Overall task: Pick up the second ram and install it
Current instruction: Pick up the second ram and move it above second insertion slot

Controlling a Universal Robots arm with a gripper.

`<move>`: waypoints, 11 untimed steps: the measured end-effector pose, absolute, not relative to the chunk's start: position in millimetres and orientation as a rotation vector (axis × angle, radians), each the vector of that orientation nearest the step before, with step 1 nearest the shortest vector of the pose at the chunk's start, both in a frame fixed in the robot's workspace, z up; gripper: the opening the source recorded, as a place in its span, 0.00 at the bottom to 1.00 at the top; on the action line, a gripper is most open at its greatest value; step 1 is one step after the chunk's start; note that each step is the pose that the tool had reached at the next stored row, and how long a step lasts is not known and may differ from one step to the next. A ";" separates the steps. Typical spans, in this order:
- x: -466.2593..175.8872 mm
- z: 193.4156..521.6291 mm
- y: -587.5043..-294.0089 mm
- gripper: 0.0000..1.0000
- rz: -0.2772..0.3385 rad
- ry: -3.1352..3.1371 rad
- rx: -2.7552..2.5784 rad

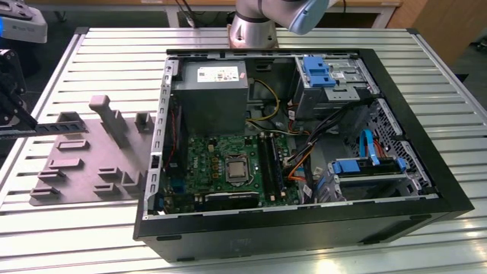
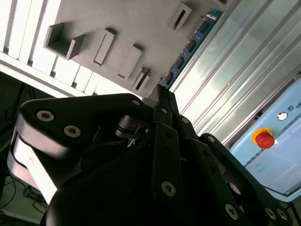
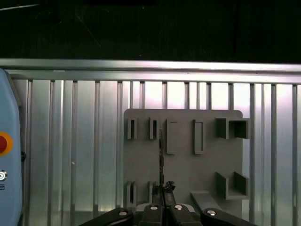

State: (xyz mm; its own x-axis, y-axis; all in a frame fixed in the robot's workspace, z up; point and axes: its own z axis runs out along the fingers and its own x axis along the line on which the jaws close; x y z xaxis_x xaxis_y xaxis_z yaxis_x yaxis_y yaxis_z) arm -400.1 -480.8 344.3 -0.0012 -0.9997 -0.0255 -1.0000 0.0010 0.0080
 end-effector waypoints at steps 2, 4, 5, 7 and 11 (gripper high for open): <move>-400.1 345.8 -480.8 0.11 0.036 2.213 -2.211; -400.1 347.5 -480.8 0.11 0.036 2.213 -2.211; -400.1 348.3 -480.8 0.11 0.035 2.213 -2.211; -400.1 349.9 -480.8 0.11 0.035 2.213 -2.210; -400.1 353.2 -480.8 0.11 0.033 2.212 -2.210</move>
